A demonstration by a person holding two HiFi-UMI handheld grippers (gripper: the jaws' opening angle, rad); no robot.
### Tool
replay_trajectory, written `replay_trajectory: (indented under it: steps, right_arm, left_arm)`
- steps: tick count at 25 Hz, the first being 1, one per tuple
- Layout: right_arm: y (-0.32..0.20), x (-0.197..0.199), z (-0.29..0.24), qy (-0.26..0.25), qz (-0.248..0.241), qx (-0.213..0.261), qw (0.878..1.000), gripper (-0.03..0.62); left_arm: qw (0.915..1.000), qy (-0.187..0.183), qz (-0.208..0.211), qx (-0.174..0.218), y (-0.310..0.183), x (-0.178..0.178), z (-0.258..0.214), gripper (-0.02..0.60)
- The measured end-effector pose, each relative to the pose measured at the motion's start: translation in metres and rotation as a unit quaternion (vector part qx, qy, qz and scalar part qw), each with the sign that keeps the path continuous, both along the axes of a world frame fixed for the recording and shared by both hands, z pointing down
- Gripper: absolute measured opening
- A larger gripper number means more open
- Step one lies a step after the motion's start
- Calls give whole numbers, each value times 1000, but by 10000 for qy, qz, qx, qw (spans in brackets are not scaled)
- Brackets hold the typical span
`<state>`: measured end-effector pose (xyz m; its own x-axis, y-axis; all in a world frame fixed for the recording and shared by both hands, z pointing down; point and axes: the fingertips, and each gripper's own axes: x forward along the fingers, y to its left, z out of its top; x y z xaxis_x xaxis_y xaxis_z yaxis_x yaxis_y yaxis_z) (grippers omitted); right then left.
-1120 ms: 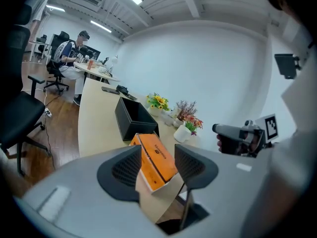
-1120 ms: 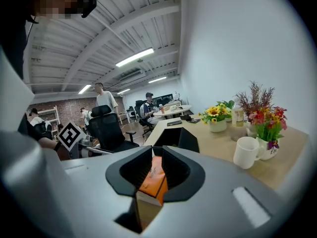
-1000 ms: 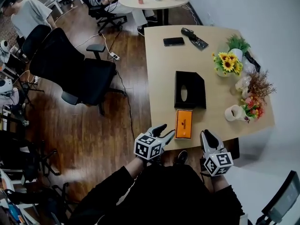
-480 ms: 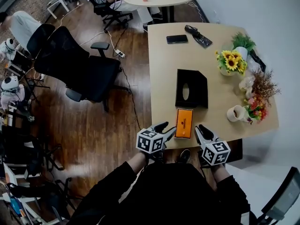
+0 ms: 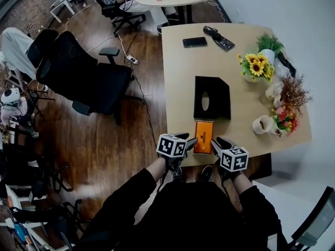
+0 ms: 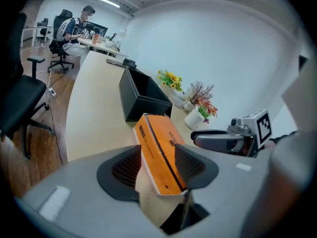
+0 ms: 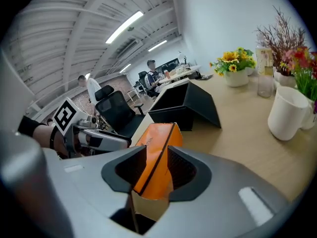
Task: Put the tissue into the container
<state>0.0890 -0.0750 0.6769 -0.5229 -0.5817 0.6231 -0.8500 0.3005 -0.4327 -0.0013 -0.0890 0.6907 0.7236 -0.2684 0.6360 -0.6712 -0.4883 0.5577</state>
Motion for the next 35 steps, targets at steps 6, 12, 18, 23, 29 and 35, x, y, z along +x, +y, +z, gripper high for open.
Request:
replay_trajectory:
  steps: [6,12,18,23,29,35]
  right_arm:
    - [-10,1,19,-219,181,-321,9991,150]
    - [-14,-8,30,-811,257,-885,9924,150]
    - [-16,-9,35,-982,159,-1150,9884,95]
    - [-15,-9,36,-950,142,-1207,9880,83]
    - [-13,-8,36,-962,155,-1214,9878,80]
    - [-8,-9,22,-854,84,-1014,9911,80]
  left_arm:
    - [9990,176,-18,-415,-4,12,15,196]
    - [9970,345,-65,-687,-4,13,21,196]
    - [9977,288,239,-563,-2,24,21,116]
    - [9974,198,342,-598,-2,24,22,102]
    - [9976,242,240,-602,1,24,21,98]
    - [9986,128,351,-383,6,23,9,97]
